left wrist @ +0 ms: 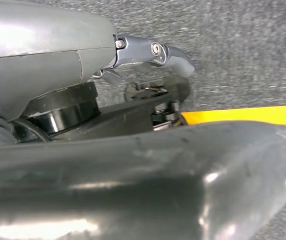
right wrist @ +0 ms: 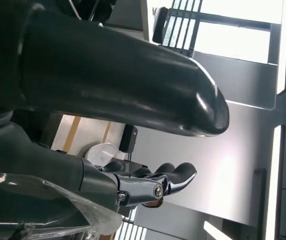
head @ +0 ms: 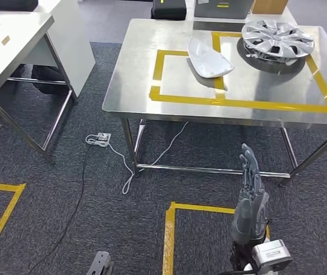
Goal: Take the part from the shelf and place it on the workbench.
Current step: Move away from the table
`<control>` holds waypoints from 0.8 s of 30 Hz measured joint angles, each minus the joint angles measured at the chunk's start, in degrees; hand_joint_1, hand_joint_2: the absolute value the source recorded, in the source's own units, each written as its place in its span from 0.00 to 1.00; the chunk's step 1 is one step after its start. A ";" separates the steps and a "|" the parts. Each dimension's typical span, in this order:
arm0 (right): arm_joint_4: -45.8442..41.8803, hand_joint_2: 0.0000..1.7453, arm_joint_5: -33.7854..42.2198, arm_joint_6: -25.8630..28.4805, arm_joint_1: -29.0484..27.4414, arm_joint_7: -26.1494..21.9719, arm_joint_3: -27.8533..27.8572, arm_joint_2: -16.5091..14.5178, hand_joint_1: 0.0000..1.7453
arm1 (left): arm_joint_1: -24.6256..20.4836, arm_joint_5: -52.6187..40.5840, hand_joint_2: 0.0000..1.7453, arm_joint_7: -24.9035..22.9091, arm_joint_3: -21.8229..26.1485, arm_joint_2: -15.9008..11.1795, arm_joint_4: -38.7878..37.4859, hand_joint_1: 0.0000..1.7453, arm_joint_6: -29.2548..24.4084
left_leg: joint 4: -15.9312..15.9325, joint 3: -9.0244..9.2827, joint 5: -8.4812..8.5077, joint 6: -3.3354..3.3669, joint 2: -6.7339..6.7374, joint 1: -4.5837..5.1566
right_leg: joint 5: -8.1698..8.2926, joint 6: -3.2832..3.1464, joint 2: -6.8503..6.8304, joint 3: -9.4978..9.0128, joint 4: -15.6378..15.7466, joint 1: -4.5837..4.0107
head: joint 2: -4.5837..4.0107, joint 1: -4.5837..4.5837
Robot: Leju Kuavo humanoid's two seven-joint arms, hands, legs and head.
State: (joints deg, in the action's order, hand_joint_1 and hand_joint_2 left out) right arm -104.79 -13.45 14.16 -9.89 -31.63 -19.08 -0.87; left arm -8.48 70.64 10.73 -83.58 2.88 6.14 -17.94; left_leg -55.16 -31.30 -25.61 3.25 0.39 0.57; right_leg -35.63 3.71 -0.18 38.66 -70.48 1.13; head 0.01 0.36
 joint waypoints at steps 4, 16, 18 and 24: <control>0.13 0.00 0.00 0.08 0.04 0.08 -0.01 0.00 0.00 | 0.05 0.15 0.00 0.00 0.01 -0.02 0.00 0.00 0.00 | -1.22 -3.79 2.10 -0.62 0.16 -0.10 | 4.42 0.50 -0.02 -5.38 2.01 0.24 | 0.00 -0.02; 0.30 0.00 -0.03 0.22 0.45 0.25 -0.33 0.00 0.00 | 0.39 0.72 0.00 0.00 0.24 -0.21 0.00 0.00 -0.02 | -18.53 -8.99 -8.09 -3.48 -0.12 -0.42 | 6.96 -2.99 -0.51 -9.14 14.00 -0.31 | -0.01 -0.77; 0.30 0.00 -0.03 0.31 0.44 0.26 -0.34 0.00 0.00 | 0.43 0.74 0.00 -0.04 0.24 -0.21 0.00 0.00 -0.02 | -17.79 -6.38 -6.13 -2.72 -0.17 -0.23 | 7.96 -3.15 -0.47 -7.19 13.45 -0.79 | -0.01 -0.82; 0.30 0.00 -0.03 0.51 0.61 0.28 -0.66 -0.02 0.00 | 0.28 0.77 0.00 -0.10 0.26 -0.38 0.00 0.00 -0.04 | -1.80 3.52 -3.67 0.66 -0.53 1.43 | 10.86 -2.47 -0.50 -4.42 13.24 -1.07 | -0.01 -0.86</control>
State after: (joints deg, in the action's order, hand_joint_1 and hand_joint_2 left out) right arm -104.49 -13.48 14.67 -9.27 -31.35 -19.74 -0.90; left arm -8.20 71.41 10.63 -83.32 2.50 6.14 -17.98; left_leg -56.95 -27.78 -29.28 3.90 -0.14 2.00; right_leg -24.77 1.24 -0.68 34.25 -57.24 0.06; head 0.00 -0.50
